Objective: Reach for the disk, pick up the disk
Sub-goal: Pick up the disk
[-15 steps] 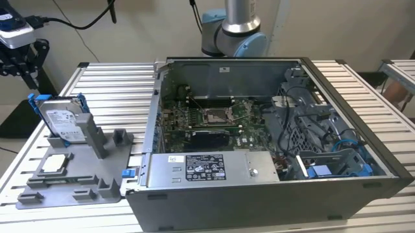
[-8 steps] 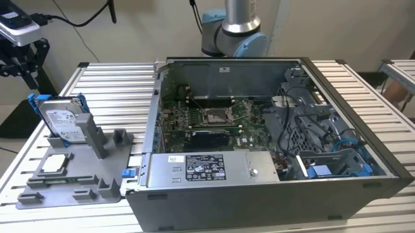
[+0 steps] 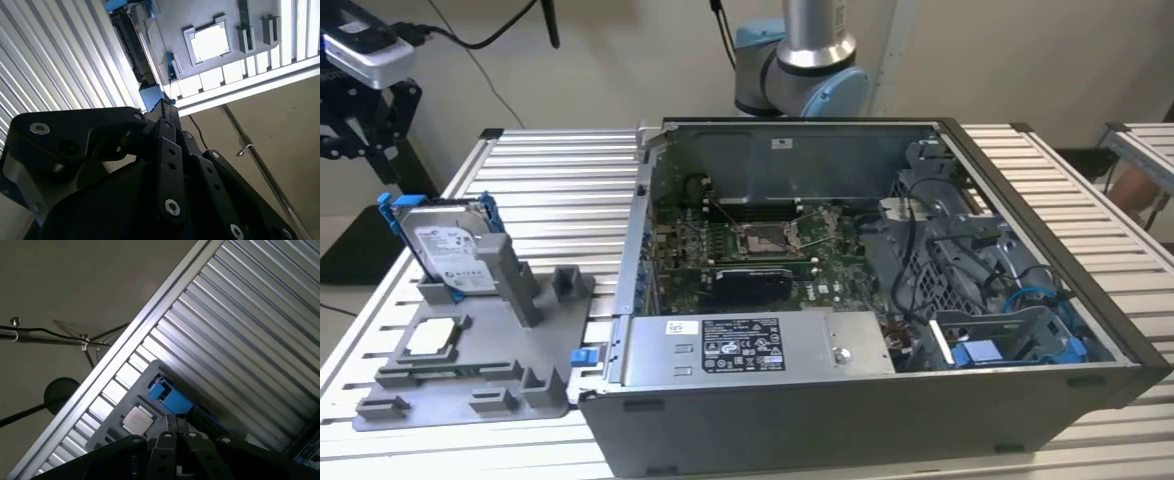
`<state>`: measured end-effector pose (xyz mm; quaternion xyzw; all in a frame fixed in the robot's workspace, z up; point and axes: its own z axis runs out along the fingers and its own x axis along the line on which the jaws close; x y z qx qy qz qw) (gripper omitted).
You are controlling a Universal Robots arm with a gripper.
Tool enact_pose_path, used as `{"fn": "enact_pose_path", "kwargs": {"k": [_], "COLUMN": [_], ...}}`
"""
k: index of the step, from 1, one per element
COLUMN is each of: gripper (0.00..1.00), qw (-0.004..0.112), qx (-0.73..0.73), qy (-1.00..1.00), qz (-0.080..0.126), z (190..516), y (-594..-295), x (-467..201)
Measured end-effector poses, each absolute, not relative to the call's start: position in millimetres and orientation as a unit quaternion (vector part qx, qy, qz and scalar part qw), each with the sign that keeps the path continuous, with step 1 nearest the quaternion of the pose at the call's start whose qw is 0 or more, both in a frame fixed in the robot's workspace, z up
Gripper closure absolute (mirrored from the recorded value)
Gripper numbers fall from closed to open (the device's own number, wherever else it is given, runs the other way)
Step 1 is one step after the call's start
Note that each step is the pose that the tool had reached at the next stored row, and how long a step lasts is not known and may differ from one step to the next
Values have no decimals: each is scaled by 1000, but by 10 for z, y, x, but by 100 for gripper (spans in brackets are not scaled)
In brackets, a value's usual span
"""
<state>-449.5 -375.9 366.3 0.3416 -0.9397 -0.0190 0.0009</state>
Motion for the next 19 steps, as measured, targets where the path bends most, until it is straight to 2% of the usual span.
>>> {"fn": "enact_pose_path", "kwargs": {"k": [19], "gripper": [100], "qw": [3], "qx": [461], "qy": [-887], "qz": [-19], "z": [3663], "y": [-3760], "x": [-4436]}}
